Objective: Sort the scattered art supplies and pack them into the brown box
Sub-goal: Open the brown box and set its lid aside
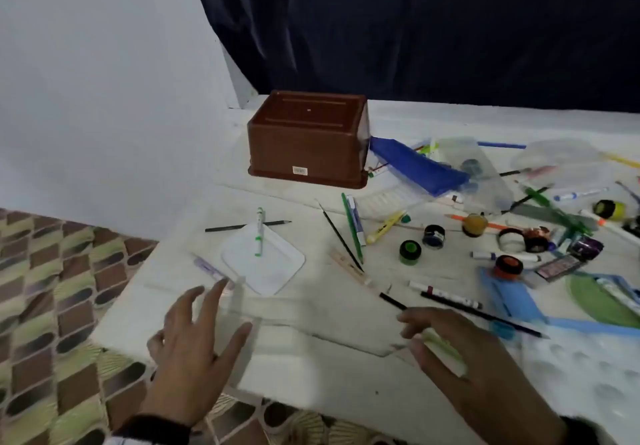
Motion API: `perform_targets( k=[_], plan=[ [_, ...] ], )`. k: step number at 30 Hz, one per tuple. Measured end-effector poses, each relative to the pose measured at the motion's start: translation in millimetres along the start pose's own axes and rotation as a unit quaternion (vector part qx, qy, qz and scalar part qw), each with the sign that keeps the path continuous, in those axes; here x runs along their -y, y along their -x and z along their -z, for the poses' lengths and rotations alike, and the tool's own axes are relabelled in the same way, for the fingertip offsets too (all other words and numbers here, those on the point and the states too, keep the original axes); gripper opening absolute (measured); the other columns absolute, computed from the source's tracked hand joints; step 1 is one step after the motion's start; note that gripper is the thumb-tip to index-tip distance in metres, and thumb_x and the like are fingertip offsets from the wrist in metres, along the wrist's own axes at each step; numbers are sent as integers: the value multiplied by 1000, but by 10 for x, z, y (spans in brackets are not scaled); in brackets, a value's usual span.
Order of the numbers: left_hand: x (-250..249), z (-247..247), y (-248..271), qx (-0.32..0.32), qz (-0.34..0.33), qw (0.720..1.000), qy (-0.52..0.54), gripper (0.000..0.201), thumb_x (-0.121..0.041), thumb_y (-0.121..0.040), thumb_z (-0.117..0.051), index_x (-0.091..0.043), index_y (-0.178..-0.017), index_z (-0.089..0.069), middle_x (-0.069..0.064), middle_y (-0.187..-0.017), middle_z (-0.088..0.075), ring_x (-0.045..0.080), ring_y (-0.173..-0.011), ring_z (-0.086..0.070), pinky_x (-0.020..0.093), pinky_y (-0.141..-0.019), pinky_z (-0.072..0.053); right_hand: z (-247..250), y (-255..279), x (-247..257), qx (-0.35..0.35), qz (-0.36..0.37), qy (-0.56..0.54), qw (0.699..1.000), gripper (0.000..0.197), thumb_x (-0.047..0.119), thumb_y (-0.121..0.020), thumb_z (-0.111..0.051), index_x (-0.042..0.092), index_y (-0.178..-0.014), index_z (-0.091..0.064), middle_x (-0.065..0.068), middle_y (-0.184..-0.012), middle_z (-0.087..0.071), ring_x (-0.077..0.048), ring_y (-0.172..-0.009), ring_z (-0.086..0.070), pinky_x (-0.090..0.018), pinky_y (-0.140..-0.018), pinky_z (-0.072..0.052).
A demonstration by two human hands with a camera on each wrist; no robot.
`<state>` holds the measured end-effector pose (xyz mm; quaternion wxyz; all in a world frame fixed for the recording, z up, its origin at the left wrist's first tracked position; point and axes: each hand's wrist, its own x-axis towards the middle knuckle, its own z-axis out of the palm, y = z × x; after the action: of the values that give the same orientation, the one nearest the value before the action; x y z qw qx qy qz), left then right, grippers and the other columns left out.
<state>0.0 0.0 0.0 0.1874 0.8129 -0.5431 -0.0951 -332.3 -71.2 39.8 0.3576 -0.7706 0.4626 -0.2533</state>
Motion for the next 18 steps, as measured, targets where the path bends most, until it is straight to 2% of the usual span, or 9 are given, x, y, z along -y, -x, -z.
perform_targets(
  k=[3, 5, 6, 8, 9, 11, 13, 16, 18],
  plan=[
    [378, 67, -288, 87, -8, 990, -106, 89, -91, -72, -12, -56, -151, 6, 4, -165, -6, 18, -154, 2, 53, -110, -21, -252, -203, 13, 32, -8, 116, 993, 28, 47, -93, -54, 55, -119, -47, 37, -115, -49, 11, -116, -43, -22, -98, -39],
    [608, 58, -488, 123, -49, 982, -135, 89, -96, -64, -3, -61, -143, 22, 2, -167, 13, 14, -151, 19, 52, -115, -15, -390, -321, 17, 62, -25, 167, 984, 31, 50, -94, -50, 56, -124, -42, 38, -123, -42, 12, -122, -35, -26, -107, -35],
    [701, 63, -569, 139, -68, 977, -144, 90, -97, -63, -2, -62, -141, 25, 2, -166, 19, 13, -149, 23, 52, -116, -13, -458, -372, 2, 58, -34, 195, 978, 34, 49, -95, -51, 53, -128, -43, 32, -126, -44, 8, -124, -35, -30, -108, -36],
    [895, 134, -747, 151, -109, 969, -164, 91, -99, -65, -5, -62, -143, 22, 2, -166, 18, 15, -150, 18, 54, -114, -16, -561, -462, -37, 47, -41, 253, 965, 44, 46, -93, -53, 44, -136, -45, 17, -138, -48, -5, -133, -36, -42, -108, -41],
    [957, 203, -844, 151, -125, 965, -176, 92, -99, -67, -9, -61, -146, 17, 3, -167, 11, 16, -152, 10, 55, -112, -21, -595, -508, -51, 55, -53, 280, 957, 50, 47, -93, -52, 43, -142, -40, 13, -147, -41, -11, -141, -30, -47, -112, -37],
    [1068, 327, -1065, 173, -143, 955, -196, 94, -99, -69, -14, -58, -149, 10, 5, -167, 4, 19, -152, 1, 60, -108, -27, -606, -585, -24, 101, -111, 328, 933, 56, 52, -98, -40, 48, -149, -18, 18, -158, -9, -13, -150, -3, -49, -121, -14],
    [1160, 388, -1328, 196, -175, 945, -195, 97, -101, -67, -15, -57, -149, 12, 4, -166, 11, 20, -152, 4, 63, -108, -27, -578, -635, -31, 133, -152, 368, 908, 58, 58, -98, -27, 51, -149, -1, 19, -158, 12, -12, -149, 17, -50, -121, 0],
    [1225, 380, -1726, 217, -251, 919, -215, 106, -106, -58, -10, -56, -145, 23, 0, -159, 34, 21, -151, 20, 57, -117, -13, -570, -638, -28, 161, -178, 406, 882, 60, 60, -98, -19, 55, -144, 19, 14, -156, 32, -14, -144, 32, -55, -118, 5],
    [1182, 360, -1907, 266, -299, 884, -243, 107, -107, -56, -11, -56, -140, 32, -2, -152, 45, 19, -148, 28, 48, -122, -3, -559, -622, -38, 181, -196, 415, 869, 59, 66, -93, -8, 57, -140, 29, 14, -154, 36, -15, -144, 31, -58, -117, 3]
  ],
)
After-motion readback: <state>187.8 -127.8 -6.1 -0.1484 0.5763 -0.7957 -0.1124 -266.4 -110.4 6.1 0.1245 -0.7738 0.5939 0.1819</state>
